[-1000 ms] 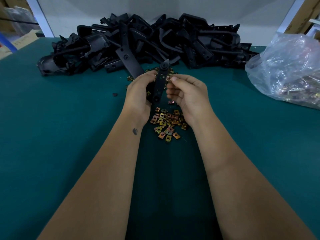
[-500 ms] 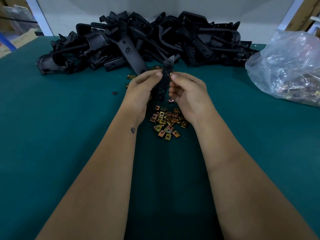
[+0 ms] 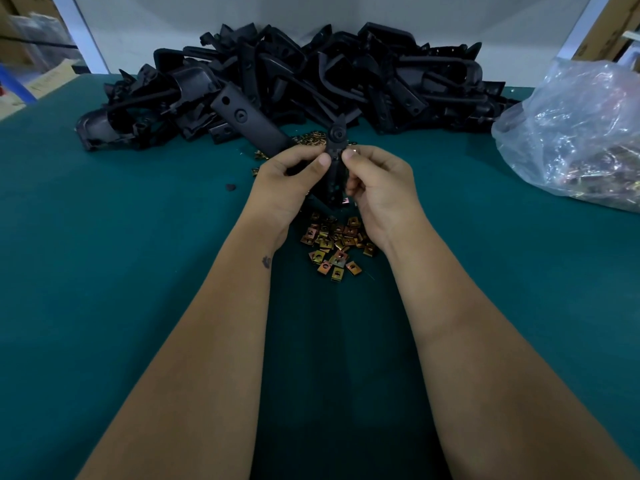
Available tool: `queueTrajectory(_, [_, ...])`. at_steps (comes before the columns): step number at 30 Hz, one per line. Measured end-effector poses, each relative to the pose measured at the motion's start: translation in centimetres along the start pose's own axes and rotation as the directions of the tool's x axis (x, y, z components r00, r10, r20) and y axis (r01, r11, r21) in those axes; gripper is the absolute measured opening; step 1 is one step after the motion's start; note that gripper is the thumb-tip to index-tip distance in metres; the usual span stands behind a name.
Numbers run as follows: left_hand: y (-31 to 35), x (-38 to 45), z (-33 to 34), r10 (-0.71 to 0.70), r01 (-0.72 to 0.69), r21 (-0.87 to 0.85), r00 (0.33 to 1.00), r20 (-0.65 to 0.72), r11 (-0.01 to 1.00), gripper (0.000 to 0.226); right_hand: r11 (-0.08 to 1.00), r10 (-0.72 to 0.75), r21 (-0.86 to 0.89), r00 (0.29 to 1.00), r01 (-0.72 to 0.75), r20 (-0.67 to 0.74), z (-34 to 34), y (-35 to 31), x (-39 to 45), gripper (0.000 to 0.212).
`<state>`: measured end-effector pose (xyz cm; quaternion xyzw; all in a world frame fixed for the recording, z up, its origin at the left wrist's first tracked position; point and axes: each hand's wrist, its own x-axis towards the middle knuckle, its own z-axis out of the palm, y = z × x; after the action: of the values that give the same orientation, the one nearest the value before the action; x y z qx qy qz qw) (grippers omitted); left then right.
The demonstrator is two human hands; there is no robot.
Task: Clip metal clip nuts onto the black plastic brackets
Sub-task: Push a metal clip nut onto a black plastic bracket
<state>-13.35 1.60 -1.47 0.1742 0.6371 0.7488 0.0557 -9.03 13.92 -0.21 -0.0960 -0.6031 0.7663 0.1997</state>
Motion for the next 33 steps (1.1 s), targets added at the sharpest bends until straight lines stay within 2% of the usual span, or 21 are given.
queueTrajectory(12, [0.0,-0.3,0.2,0.024,-0.023,0.042,0.999,-0.032,0.999,0.009,1.0,-0.003,-0.014,0.999,0.003,-0.035,1.0,0.2,-0.5,0.018])
queueTrajectory(18, [0.0,-0.2,0.4,0.013,-0.01,0.05,0.998,-0.062,0.999,0.009,0.979,-0.094,-0.193,0.985,0.065,-0.145,1.7,0.4,-0.4,0.012])
queueTrajectory(23, [0.0,-0.2,0.3,0.009,-0.008,0.058,1.0,-0.018,0.998,0.01,0.969,-0.033,-0.246,0.996,0.012,-0.08,1.8,0.2,-0.5,0.013])
queueTrajectory(28, [0.0,-0.3,0.6,0.017,-0.015,0.043,0.999,-0.049,0.999,0.012,0.986,-0.052,-0.165,0.989,0.029,-0.138,2.5,0.1,-0.8,0.011])
queueTrajectory(31, [0.2,-0.4,0.8,-0.015,0.016,0.017,0.998,-0.068,1.0,0.012,0.988,-0.053,-0.148,0.993,0.038,-0.102,2.0,-0.2,-0.9,0.013])
queueTrajectory(33, [0.3,-0.4,0.9,-0.063,0.062,-0.02,0.994,-0.085,0.998,0.013,0.998,-0.022,-0.054,0.997,0.018,-0.079,1.8,-0.5,-0.9,0.016])
